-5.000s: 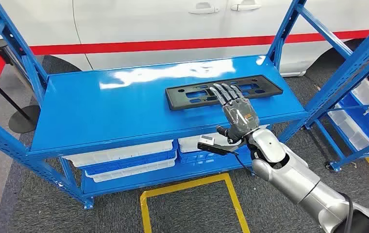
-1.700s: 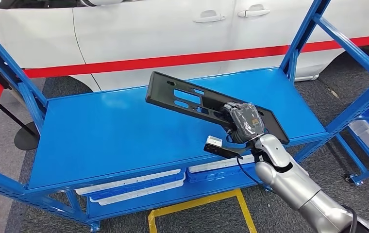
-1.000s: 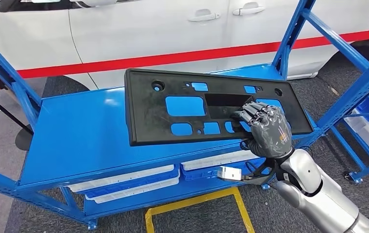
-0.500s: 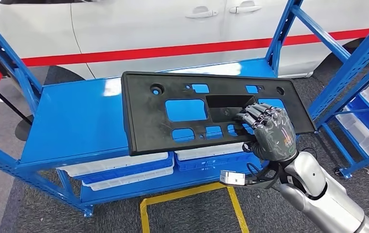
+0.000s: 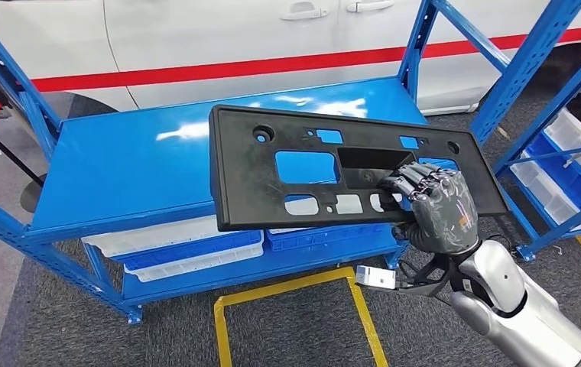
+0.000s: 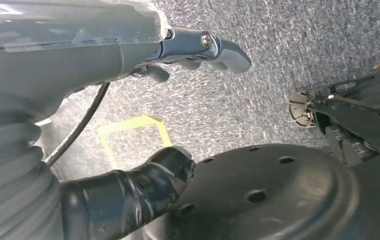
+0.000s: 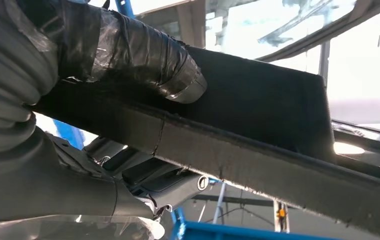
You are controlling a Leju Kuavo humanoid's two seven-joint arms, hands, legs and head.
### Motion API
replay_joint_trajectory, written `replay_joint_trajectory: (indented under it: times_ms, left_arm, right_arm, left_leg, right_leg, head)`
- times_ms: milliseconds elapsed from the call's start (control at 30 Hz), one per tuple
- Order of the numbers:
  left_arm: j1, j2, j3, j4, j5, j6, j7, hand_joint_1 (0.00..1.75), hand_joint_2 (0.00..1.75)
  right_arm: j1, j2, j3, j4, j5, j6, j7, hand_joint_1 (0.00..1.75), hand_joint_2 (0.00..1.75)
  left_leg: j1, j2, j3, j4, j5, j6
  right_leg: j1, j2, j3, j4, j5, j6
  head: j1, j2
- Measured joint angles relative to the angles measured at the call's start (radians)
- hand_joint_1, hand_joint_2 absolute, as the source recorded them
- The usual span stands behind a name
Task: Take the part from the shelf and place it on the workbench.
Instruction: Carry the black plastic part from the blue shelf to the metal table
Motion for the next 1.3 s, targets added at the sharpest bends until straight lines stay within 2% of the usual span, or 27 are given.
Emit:
replay_joint_trajectory:
  times_ms: [33, 67, 100, 167, 200, 233, 267, 333, 400, 467, 533, 567, 667, 700, 733, 767, 800, 833, 900, 967, 1033, 1067, 1133, 1200, 1233, 1267, 1300]
  left_arm:
    - [0.000, -0.001, 0.000, 0.000, 0.001, 0.003, 0.001, 0.00, 1.75]
    - [0.001, -0.002, 0.000, 0.000, 0.002, 0.005, 0.001, 0.00, 1.75]
    - [0.001, -0.003, 0.000, 0.000, 0.002, 0.007, 0.002, 0.00, 1.75]
    - [0.000, -0.004, 0.000, 0.000, 0.003, 0.010, 0.002, 0.00, 1.75]
    - [0.000, -0.004, 0.000, 0.000, 0.003, 0.011, 0.002, 0.00, 1.75]
    - [-0.001, -0.004, 0.000, 0.000, 0.003, 0.012, 0.002, 0.00, 1.75]
    - [-0.001, -0.004, 0.000, 0.000, 0.003, 0.014, 0.003, 0.00, 1.75]
    - [-0.001, -0.004, 0.000, 0.000, 0.003, 0.017, 0.003, 0.00, 1.75]
    - [-0.001, -0.004, 0.000, 0.000, 0.003, 0.019, 0.004, 0.00, 1.75]
    - [-0.002, -0.005, -0.001, 0.000, 0.003, 0.020, 0.006, 0.00, 1.75]
    - [-0.003, -0.007, -0.001, 0.000, 0.003, 0.021, 0.008, 0.00, 1.75]
    - [-0.004, -0.008, -0.001, 0.000, 0.003, 0.021, 0.009, 0.00, 1.75]
    - [-0.004, -0.010, -0.002, 0.000, 0.003, 0.021, 0.011, 0.00, 1.75]
    - [-0.004, -0.011, -0.002, 0.000, 0.003, 0.021, 0.011, 0.00, 1.75]
    - [-0.004, -0.011, -0.003, 0.000, 0.002, 0.021, 0.011, 0.00, 1.75]
    - [-0.004, -0.012, -0.003, 0.000, 0.002, 0.021, 0.011, 0.00, 1.75]
    - [-0.004, -0.012, -0.004, 0.000, 0.002, 0.021, 0.011, 0.00, 1.75]
    - [-0.005, -0.012, -0.004, 0.000, 0.002, 0.021, 0.011, 0.00, 1.75]
    - [-0.006, -0.013, -0.004, 0.000, 0.001, 0.022, 0.010, 0.00, 1.75]
    - [-0.006, -0.014, -0.004, 0.000, 0.001, 0.022, 0.010, 0.00, 1.75]
    - [-0.006, -0.014, -0.005, 0.000, 0.001, 0.022, 0.010, 0.00, 1.75]
    - [-0.006, -0.014, -0.005, 0.000, 0.001, 0.022, 0.010, 0.00, 1.75]
    - [-0.004, -0.013, -0.006, 0.000, 0.000, 0.022, 0.010, 0.00, 1.75]
    - [-0.004, -0.013, -0.008, 0.000, 0.000, 0.022, 0.010, 0.00, 1.75]
    - [-0.004, -0.013, -0.009, 0.000, 0.000, 0.022, 0.010, 0.00, 1.75]
    - [-0.004, -0.013, -0.010, 0.000, 0.000, 0.022, 0.010, 0.00, 1.75]
    - [-0.004, -0.013, -0.012, 0.000, 0.000, 0.022, 0.010, 0.00, 1.75]
  right_arm:
    - [0.002, -0.001, -0.003, -0.001, 0.000, 0.000, 0.000, 1.75, 1.75]
    - [0.005, -0.001, -0.006, -0.002, 0.000, 0.000, 0.000, 1.75, 1.75]
    - [0.008, -0.001, -0.008, -0.004, -0.001, 0.000, 0.001, 1.75, 1.75]
    - [0.014, -0.001, -0.013, -0.006, -0.001, 0.000, 0.001, 1.75, 1.75]
    - [0.018, -0.001, -0.015, -0.006, -0.001, 0.000, 0.001, 1.75, 1.75]
    - [0.021, -0.001, -0.016, -0.006, -0.001, 0.000, 0.001, 1.75, 1.75]
    - [0.025, -0.001, -0.017, -0.006, -0.001, 0.001, 0.002, 1.75, 1.75]
    - [0.029, -0.001, -0.021, -0.007, -0.002, 0.004, 0.003, 1.75, 1.75]
    - [0.031, -0.001, -0.028, -0.008, -0.005, 0.009, 0.007, 1.75, 1.75]
    - [0.032, -0.001, -0.036, -0.009, -0.011, 0.015, 0.010, 1.75, 1.75]
    - [0.033, -0.001, -0.041, -0.009, -0.015, 0.018, 0.012, 1.75, 1.75]
    - [0.034, -0.001, -0.043, -0.009, -0.017, 0.022, 0.013, 1.75, 1.75]
    - [0.036, -0.002, -0.048, -0.009, -0.024, 0.035, 0.015, 1.75, 1.75]
    - [0.036, -0.002, -0.048, -0.009, -0.027, 0.038, 0.016, 1.75, 1.75]
    - [0.036, -0.002, -0.048, -0.009, -0.029, 0.040, 0.017, 1.75, 1.75]
    - [0.036, -0.002, -0.049, -0.009, -0.032, 0.044, 0.019, 1.75, 1.75]
    - [0.036, -0.002, -0.049, -0.009, -0.034, 0.048, 0.020, 1.75, 1.75]
    - [0.035, -0.002, -0.050, -0.009, -0.036, 0.050, 0.022, 1.75, 1.75]
    - [0.031, -0.003, -0.054, -0.011, -0.037, 0.053, 0.023, 1.75, 1.75]
    - [0.027, -0.004, -0.058, -0.014, -0.037, 0.055, 0.024, 1.75, 1.75]
    - [0.025, -0.006, -0.061, -0.015, -0.038, 0.056, 0.025, 1.75, 1.75]
    - [0.024, -0.006, -0.061, -0.016, -0.038, 0.057, 0.025, 1.75, 1.75]
    - [0.021, -0.006, -0.061, -0.017, -0.038, 0.060, 0.025, 1.75, 1.75]
    - [0.020, -0.006, -0.061, -0.017, -0.038, 0.062, 0.025, 1.75, 1.75]
    - [0.020, -0.006, -0.061, -0.017, -0.038, 0.064, 0.025, 1.75, 1.75]
    - [0.021, -0.006, -0.061, -0.017, -0.038, 0.065, 0.025, 1.75, 1.75]
    - [0.021, -0.006, -0.061, -0.017, -0.038, 0.065, 0.025, 1.75, 1.75]
  left_leg:
    - [0.002, -0.001, -0.009, 0.007, -0.010, -0.006]
    - [0.004, -0.003, -0.021, 0.028, -0.040, -0.011]
    - [0.006, -0.004, -0.036, 0.068, -0.088, -0.014]
    - [0.007, -0.005, -0.062, 0.184, -0.189, -0.017]
    - [0.008, -0.005, -0.066, 0.236, -0.210, -0.017]
    - [0.007, -0.005, -0.059, 0.267, -0.206, -0.016]
    - [0.007, -0.005, -0.037, 0.266, -0.180, -0.014]
    - [0.007, -0.005, 0.053, 0.171, -0.127, -0.007]
    - [0.003, -0.007, 0.150, 0.029, -0.133, -0.001]
    - [-0.002, -0.008, 0.182, -0.039, -0.152, 0.006]
    - [0.000, -0.004, 0.169, -0.048, -0.134, 0.018]
    - [0.002, -0.001, 0.161, -0.051, -0.121, 0.027]
    - [0.000, 0.017, 0.120, -0.049, -0.086, 0.043]
    - [-0.001, 0.024, 0.105, -0.045, -0.076, 0.044]
    - [-0.002, 0.030, 0.088, -0.040, -0.067, 0.043]
    - [-0.003, 0.037, 0.070, -0.033, -0.058, 0.042]
    - [-0.003, 0.044, 0.053, -0.025, -0.052, 0.039]
    - [-0.003, 0.050, 0.038, -0.016, -0.047, 0.036]
    - [-0.006, 0.063, 0.019, -0.001, -0.038, 0.027]
    - [-0.008, 0.076, 0.014, 0.002, -0.026, 0.016]
    - [-0.006, 0.080, 0.009, 0.003, -0.022, 0.003]
    - [-0.005, 0.067, 0.002, 0.016, -0.042, -0.004]
    - [-0.001, 0.025, -0.020, 0.091, -0.132, -0.014]
    - [0.000, 0.002, -0.040, 0.205, -0.217, -0.015]
    - [0.000, 0.000, -0.038, 0.245, -0.227, -0.014]
    - [0.000, -0.002, -0.023, 0.255, -0.213, -0.012]
    - [0.000, -0.005, 0.009, 0.232, -0.184, -0.009]
  right_leg:
    - [0.000, -0.002, -0.011, -0.001, 0.010, -0.011]
    - [-0.001, -0.005, -0.025, -0.004, 0.022, -0.022]
    - [-0.002, -0.006, -0.040, -0.006, 0.035, -0.031]
    - [0.003, -0.007, -0.072, -0.005, 0.059, -0.038]
    - [0.005, -0.007, -0.088, -0.004, 0.071, -0.038]
    - [0.007, -0.007, -0.104, -0.002, 0.083, -0.037]
    - [0.008, -0.007, -0.120, 0.001, 0.095, -0.036]
    - [0.010, -0.007, -0.148, 0.009, 0.115, -0.031]
    - [0.012, -0.007, -0.166, 0.015, 0.133, -0.022]
    - [0.013, -0.009, -0.171, 0.012, 0.153, -0.009]
    - [0.010, -0.008, -0.176, 0.010, 0.159, 0.003]
    - [0.008, -0.007, -0.182, 0.024, 0.135, 0.007]
    - [0.003, -0.004, -0.216, 0.169, -0.013, 0.020]
    - [0.002, -0.004, -0.222, 0.227, -0.040, 0.025]
    - [0.002, -0.004, -0.219, 0.265, -0.039, 0.028]
    - [0.001, -0.005, -0.203, 0.277, -0.019, 0.030]
    - [0.000, -0.009, -0.170, 0.252, 0.009, 0.032]
    - [0.000, -0.021, -0.121, 0.196, 0.025, 0.031]
    - [0.007, -0.048, -0.029, 0.065, 0.012, 0.022]
    - [0.017, -0.051, -0.001, 0.006, -0.005, 0.004]
    - [0.016, -0.037, -0.017, -0.002, 0.014, -0.017]
    - [0.014, -0.031, -0.027, -0.006, 0.027, -0.028]
    - [0.012, -0.019, -0.055, -0.010, 0.054, -0.043]
    - [0.014, -0.001, -0.088, -0.008, 0.080, -0.047]
    - [0.014, 0.009, -0.106, -0.006, 0.093, -0.046]
    - [0.015, 0.020, -0.124, -0.004, 0.107, -0.045]
    - [0.015, 0.031, -0.143, -0.001, 0.120, -0.042]
  head:
    - [0.000, 0.000]
    - [0.000, 0.000]
    - [0.000, 0.000]
    - [0.000, 0.000]
    - [-0.001, 0.000]
    - [0.000, 0.000]
    - [-0.001, 0.000]
    - [-0.001, 0.000]
    - [-0.001, 0.000]
    - [0.000, 0.000]
    - [0.000, 0.000]
    - [0.000, 0.000]
    - [0.001, 0.000]
    - [0.001, 0.000]
    - [0.001, 0.000]
    - [0.001, 0.000]
    - [0.001, 0.000]
    - [0.001, 0.000]
    - [0.001, 0.000]
    - [0.001, 0.000]
    - [0.001, 0.000]
    - [0.000, 0.000]
    - [0.000, 0.000]
    - [0.000, 0.000]
    - [0.000, 0.000]
    - [0.000, 0.000]
    - [0.000, 0.000]
